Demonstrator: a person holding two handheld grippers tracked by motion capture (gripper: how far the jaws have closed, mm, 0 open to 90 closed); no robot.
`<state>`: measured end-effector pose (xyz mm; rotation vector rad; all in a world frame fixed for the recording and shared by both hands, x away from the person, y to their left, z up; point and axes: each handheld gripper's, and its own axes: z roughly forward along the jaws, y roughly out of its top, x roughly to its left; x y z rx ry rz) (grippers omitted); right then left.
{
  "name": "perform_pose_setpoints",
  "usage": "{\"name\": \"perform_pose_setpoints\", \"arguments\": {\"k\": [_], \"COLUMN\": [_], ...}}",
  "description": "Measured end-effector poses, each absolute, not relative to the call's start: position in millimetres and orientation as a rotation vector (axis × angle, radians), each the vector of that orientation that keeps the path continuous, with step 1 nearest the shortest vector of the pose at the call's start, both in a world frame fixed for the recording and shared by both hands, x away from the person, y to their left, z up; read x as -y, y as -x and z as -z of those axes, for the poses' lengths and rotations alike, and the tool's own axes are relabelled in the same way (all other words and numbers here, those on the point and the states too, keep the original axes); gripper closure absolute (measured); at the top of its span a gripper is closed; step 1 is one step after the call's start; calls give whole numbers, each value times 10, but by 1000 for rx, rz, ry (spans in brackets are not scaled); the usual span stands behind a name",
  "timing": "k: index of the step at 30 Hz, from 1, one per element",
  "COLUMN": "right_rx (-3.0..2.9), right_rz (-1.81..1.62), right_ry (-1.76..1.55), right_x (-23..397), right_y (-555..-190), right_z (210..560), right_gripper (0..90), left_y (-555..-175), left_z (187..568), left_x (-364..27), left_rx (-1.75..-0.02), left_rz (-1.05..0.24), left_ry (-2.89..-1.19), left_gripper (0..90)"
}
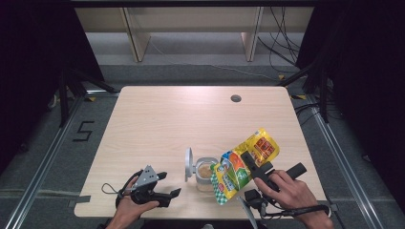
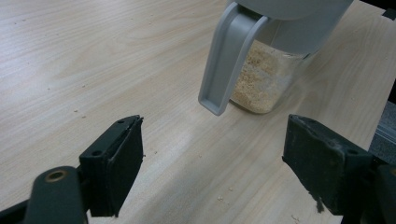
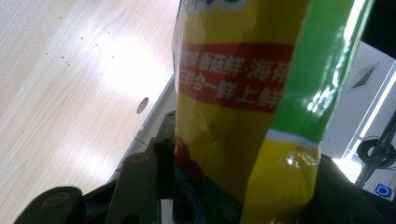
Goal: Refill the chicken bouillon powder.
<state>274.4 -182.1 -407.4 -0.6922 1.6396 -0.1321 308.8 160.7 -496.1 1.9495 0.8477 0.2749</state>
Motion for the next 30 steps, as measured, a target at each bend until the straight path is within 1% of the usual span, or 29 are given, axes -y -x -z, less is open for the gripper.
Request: {"name": "perform_pose_setpoints", "arguments": {"k": [19, 22, 27, 28, 30], "right_rx": [-1645, -1645, -1639, -1640, -1640], "right_rz": [126, 126, 136, 136, 137], "right_ry": [697, 697, 704, 703, 704], "right_x": [1811, 1811, 1806, 1805, 1804], "right_y": [-2742, -2742, -2738, -2736, -2731], "right_z": [4087, 4089, 4085, 4087, 4088], "right_gripper": [588, 588, 588, 588, 588], "left_y": [-3086, -3096, -3095, -3082, -3090], "left_z": [4959, 4956, 4956, 4960, 4956], "left_x": [-1608, -1617, -1616, -1603, -1620], "left_rx": [-849, -826, -829, -861, -851], "left_rz": [-277, -288, -287, -272, -285], "left_ry": [-1948, -1958, -1957, -1937, -1961], "left_gripper": [195, 195, 195, 195, 195]}}
